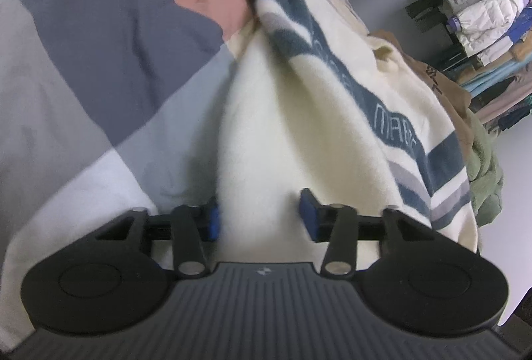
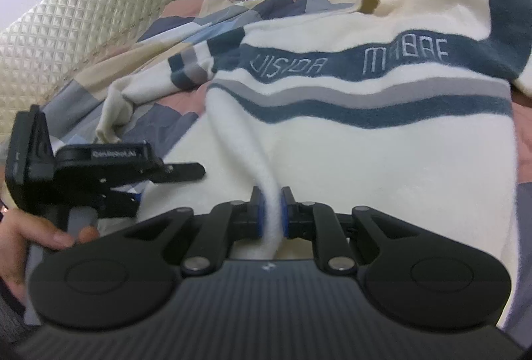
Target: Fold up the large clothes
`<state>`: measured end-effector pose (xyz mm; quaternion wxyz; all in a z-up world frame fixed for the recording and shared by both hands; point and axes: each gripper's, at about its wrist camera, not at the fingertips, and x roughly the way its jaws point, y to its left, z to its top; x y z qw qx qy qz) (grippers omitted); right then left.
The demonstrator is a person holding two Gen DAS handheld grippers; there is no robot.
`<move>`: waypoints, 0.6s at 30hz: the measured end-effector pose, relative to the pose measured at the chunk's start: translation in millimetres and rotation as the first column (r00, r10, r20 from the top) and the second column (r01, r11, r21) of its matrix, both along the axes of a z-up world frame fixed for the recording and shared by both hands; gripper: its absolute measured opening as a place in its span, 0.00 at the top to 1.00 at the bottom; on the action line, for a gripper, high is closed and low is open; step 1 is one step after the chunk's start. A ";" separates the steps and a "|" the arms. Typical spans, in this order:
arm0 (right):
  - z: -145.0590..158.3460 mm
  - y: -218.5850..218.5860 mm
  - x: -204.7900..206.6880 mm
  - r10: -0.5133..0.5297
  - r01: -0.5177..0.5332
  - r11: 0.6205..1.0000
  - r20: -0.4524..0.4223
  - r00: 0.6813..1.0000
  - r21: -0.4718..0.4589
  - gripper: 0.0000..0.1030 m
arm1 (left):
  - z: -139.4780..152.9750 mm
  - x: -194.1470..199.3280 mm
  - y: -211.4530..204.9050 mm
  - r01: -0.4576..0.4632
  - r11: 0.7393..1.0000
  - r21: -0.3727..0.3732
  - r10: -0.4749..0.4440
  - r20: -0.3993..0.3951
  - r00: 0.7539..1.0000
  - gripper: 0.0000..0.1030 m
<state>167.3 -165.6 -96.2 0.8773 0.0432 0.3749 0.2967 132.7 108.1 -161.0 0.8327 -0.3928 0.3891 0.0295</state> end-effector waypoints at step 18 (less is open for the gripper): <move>27.7 -10.2 -30.8 0.103 -0.112 0.982 0.070 0.992 0.151 0.85 | 108.8 -39.0 22.2 0.075 0.960 0.270 -0.084 0.021 0.996 0.92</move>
